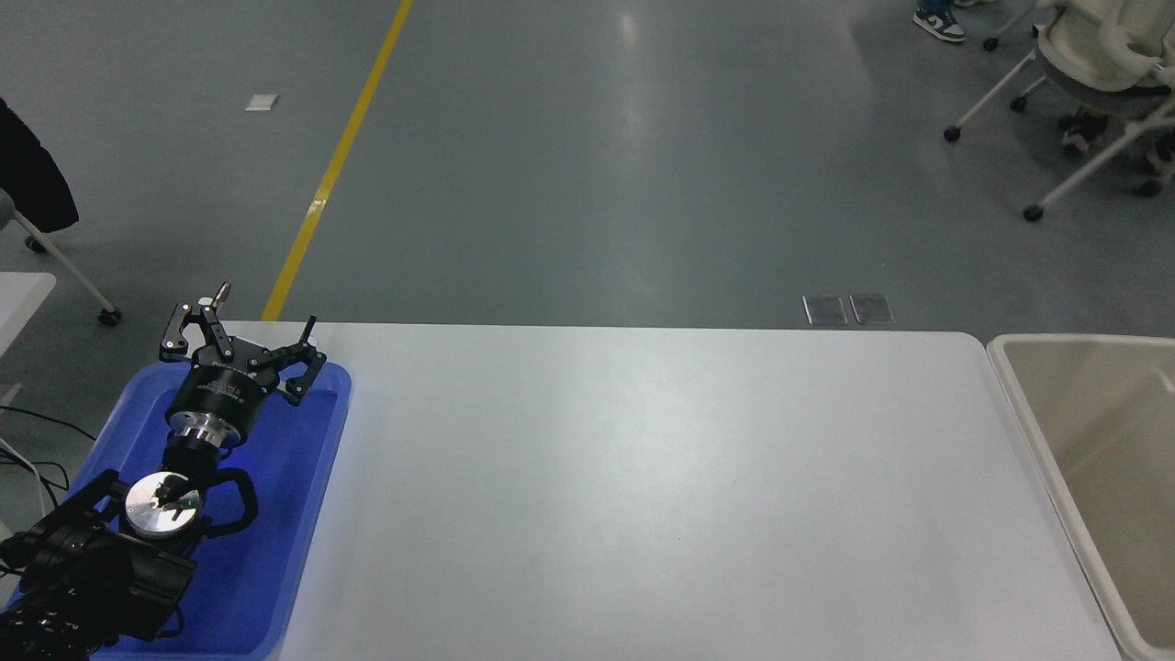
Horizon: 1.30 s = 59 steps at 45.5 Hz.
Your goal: Pick up paper ball place in dustbin
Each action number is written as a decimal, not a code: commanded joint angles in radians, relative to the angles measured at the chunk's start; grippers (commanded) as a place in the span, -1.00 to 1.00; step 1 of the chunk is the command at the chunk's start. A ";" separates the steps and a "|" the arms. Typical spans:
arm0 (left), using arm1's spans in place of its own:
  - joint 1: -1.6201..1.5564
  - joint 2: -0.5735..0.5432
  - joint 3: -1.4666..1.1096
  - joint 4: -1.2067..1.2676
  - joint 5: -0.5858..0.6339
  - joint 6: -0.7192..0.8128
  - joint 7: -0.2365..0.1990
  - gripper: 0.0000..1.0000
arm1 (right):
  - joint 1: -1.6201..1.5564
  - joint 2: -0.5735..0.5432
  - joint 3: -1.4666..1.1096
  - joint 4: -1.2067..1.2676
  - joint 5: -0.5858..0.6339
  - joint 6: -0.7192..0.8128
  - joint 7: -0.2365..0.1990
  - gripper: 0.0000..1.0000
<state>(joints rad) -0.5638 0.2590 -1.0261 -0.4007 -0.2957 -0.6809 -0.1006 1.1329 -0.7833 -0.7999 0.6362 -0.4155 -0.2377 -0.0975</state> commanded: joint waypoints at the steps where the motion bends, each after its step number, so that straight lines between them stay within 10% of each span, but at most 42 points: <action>1: -0.001 0.000 0.000 0.000 0.000 0.000 0.001 1.00 | -0.334 0.067 0.238 -0.154 0.024 -0.100 0.002 -1.00; 28: -0.001 0.000 0.001 0.000 0.000 0.000 -0.001 1.00 | -0.542 0.282 0.369 -0.432 0.029 -0.091 0.005 -0.98; 33: -0.001 0.000 0.000 0.000 0.000 0.000 -0.001 1.00 | -0.545 0.288 0.373 -0.432 0.030 -0.089 0.005 -0.73; 48: 0.001 0.000 0.001 0.000 0.000 0.000 0.001 1.00 | -0.545 0.285 0.372 -0.432 0.029 -0.098 0.004 0.92; 59: -0.001 0.000 0.000 0.000 0.000 0.000 -0.001 1.00 | -0.547 0.294 0.372 -0.431 0.030 -0.100 0.004 0.98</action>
<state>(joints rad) -0.5643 0.2592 -1.0259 -0.4010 -0.2961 -0.6810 -0.1011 0.5886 -0.4990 -0.4295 0.2060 -0.3859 -0.3349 -0.0935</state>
